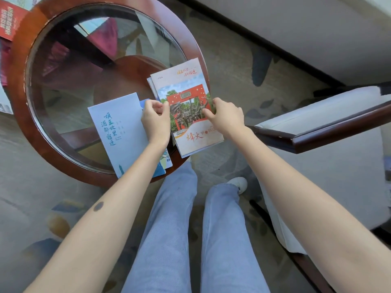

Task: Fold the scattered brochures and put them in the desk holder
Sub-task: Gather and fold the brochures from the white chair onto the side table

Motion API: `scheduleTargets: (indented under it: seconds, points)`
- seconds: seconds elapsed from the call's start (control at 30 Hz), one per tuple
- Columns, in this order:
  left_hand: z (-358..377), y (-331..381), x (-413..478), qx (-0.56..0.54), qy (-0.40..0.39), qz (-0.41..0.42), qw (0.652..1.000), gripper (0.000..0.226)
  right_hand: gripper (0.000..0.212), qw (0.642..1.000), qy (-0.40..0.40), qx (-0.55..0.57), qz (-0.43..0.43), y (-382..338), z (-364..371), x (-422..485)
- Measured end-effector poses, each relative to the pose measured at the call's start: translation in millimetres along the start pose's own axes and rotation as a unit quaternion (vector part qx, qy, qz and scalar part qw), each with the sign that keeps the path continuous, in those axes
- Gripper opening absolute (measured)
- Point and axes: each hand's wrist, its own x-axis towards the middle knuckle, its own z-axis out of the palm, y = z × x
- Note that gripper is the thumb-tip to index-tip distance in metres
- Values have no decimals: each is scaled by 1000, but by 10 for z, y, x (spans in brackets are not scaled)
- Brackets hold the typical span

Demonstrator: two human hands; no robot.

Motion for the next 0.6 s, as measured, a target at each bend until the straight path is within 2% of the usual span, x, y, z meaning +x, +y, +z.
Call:
scheduleTargets:
  seconds: [0.1, 0.17, 0.27, 0.4, 0.6]
  points:
    - [62, 110, -124, -33, -28, 25, 999, 15, 42, 998, -9, 64, 15, 108, -148, -101]
    - [156, 229, -253, -71, -59, 47, 995, 17, 44, 989, -15, 147, 18, 230, -325, -195]
    - [370, 473, -495, -117, -111, 84, 983, 20, 39, 949, -5, 315, 28, 460, -651, -369]
    - [773, 887, -929, -143, -179, 135, 964, 26, 27, 869, 73, 488, 28, 985, -1096, -746]
    - [1468, 1502, -1785, -95, -287, 214, 929, 25, 20, 798, 227, 549, 99, 2489, -1463, -1592]
